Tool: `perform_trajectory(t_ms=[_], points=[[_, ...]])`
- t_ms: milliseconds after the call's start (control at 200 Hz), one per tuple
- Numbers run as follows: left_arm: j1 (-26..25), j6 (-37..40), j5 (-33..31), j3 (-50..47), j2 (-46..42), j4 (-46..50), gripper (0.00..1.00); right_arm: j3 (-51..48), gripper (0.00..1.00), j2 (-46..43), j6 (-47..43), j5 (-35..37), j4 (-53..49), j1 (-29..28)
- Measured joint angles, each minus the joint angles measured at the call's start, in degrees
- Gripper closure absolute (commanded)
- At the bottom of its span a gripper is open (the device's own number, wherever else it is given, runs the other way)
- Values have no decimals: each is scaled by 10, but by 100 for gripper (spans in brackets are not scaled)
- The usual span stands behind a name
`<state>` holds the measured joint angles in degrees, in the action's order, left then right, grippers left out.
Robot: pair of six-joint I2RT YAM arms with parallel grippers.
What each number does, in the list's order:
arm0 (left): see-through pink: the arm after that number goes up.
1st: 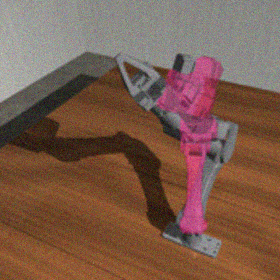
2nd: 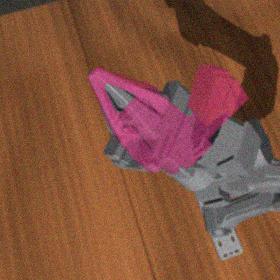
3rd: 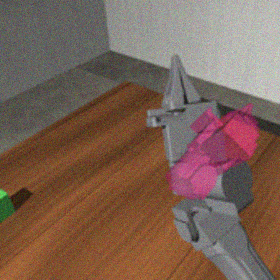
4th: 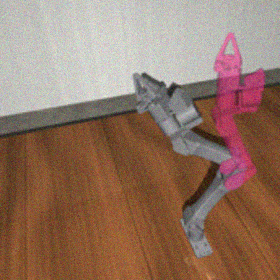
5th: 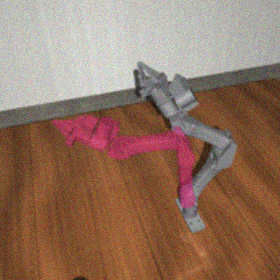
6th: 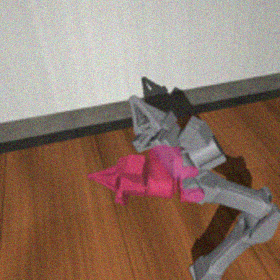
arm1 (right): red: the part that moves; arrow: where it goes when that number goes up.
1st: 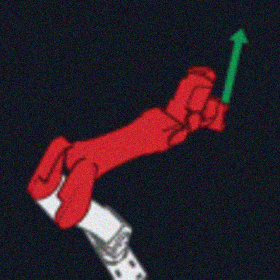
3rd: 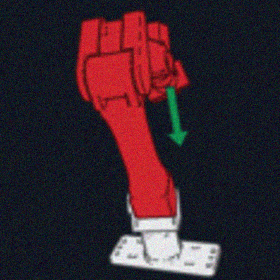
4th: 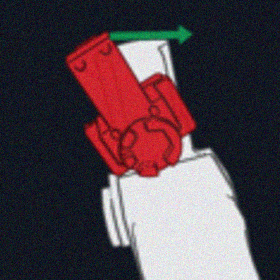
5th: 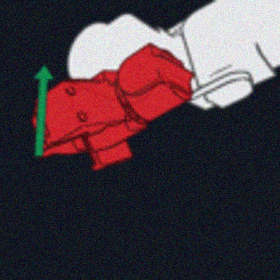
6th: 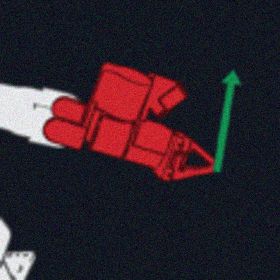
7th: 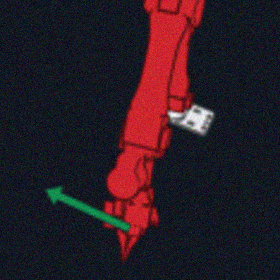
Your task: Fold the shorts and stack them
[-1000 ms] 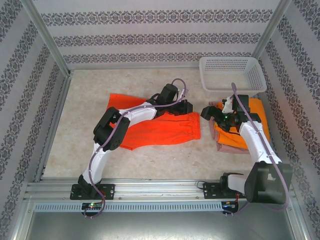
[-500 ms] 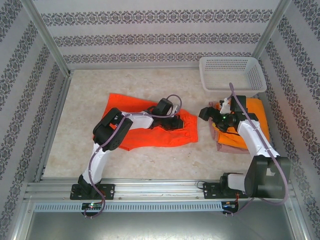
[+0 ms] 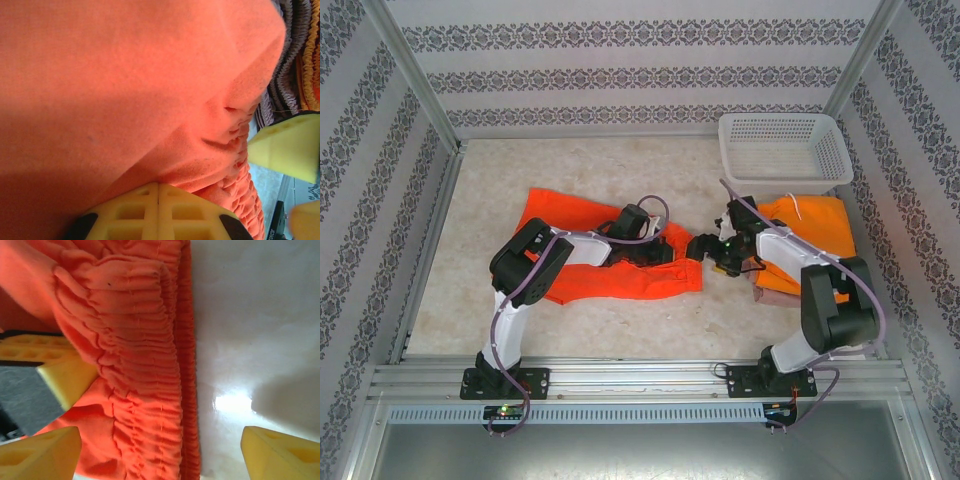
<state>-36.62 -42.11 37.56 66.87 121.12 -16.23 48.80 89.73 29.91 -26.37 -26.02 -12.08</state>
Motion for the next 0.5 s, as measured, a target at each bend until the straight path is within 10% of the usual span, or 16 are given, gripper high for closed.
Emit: perform_trajectory(t_ms=[500], points=[[0,-4,0,-13,-2,-25,98,16,43,46,64,47,2,-34]])
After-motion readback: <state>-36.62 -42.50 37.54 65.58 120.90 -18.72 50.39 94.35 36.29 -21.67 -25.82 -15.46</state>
